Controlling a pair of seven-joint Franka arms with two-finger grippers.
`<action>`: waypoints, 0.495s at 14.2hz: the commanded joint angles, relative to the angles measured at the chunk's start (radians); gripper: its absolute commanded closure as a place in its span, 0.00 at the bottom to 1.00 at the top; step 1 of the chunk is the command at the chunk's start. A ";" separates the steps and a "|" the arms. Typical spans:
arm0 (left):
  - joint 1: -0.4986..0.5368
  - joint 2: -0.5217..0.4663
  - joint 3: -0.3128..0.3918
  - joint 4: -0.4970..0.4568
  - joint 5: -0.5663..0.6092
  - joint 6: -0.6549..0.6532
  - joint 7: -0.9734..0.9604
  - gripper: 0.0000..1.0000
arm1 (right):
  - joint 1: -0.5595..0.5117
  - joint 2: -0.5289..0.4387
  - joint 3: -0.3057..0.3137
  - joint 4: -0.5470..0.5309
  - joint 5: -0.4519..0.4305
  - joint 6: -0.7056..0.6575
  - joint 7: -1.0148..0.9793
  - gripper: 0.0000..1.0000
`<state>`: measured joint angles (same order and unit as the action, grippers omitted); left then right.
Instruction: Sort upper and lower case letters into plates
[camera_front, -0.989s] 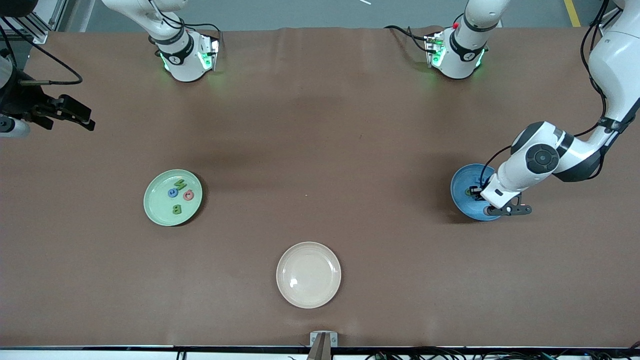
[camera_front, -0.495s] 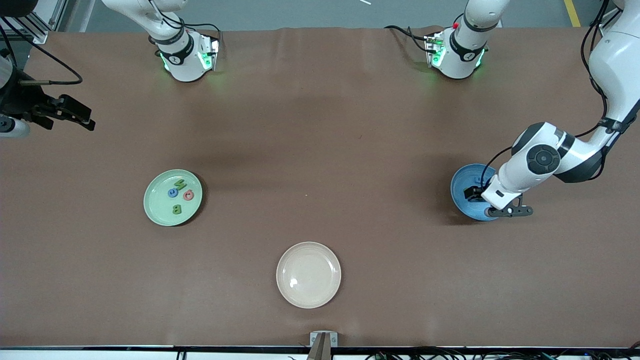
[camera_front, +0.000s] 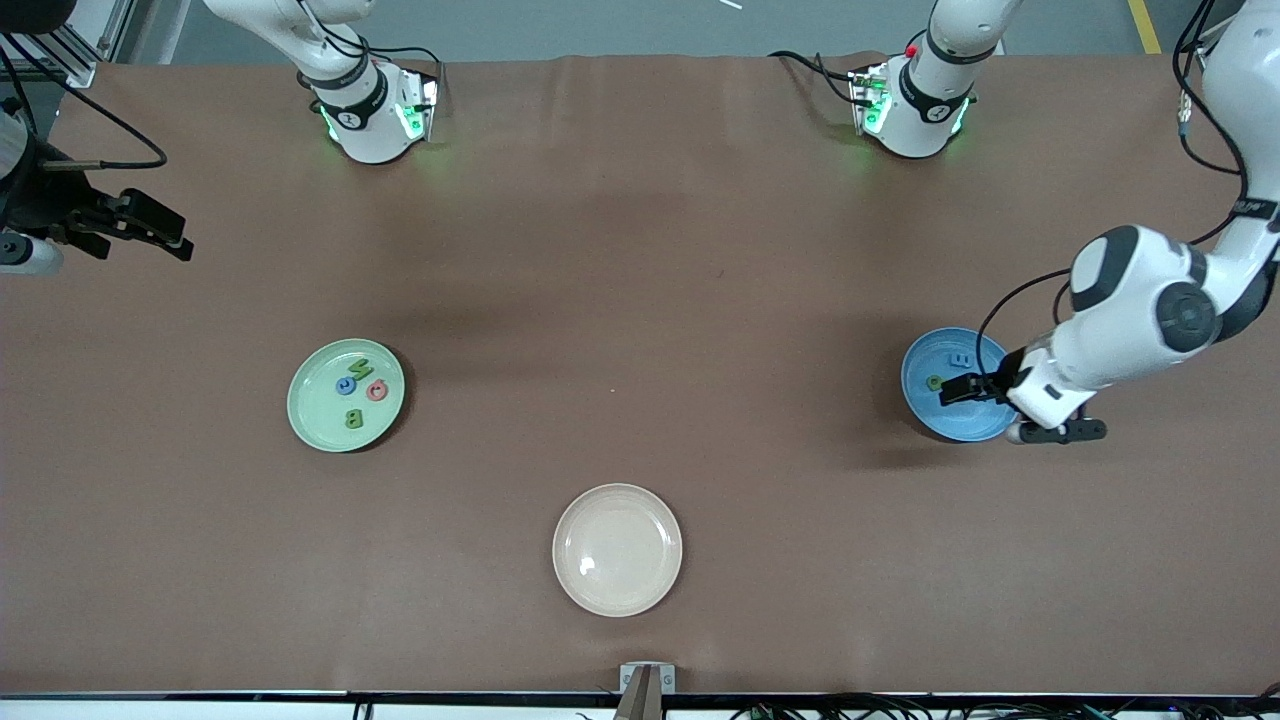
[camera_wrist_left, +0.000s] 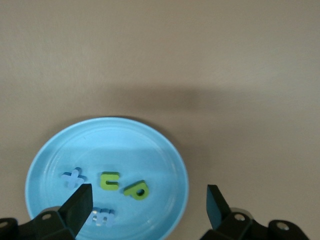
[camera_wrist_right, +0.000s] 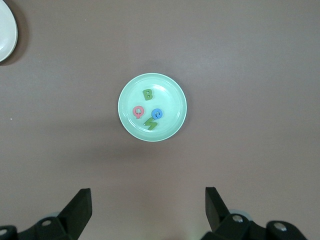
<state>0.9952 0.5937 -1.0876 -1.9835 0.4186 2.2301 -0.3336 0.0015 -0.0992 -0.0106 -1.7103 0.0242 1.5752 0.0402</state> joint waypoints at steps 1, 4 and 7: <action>-0.010 -0.211 0.029 -0.006 -0.147 -0.052 0.116 0.00 | 0.011 -0.033 -0.006 -0.029 0.014 0.003 -0.003 0.00; -0.009 -0.352 0.029 0.009 -0.227 -0.113 0.149 0.00 | 0.011 -0.033 -0.006 -0.029 0.000 0.006 -0.006 0.00; -0.006 -0.458 0.061 0.009 -0.361 -0.141 0.277 0.00 | 0.012 -0.033 -0.005 -0.029 -0.012 0.012 -0.008 0.00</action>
<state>0.9939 0.2385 -1.0693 -1.9599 0.1417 2.1129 -0.1382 0.0039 -0.0998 -0.0106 -1.7112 0.0221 1.5763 0.0395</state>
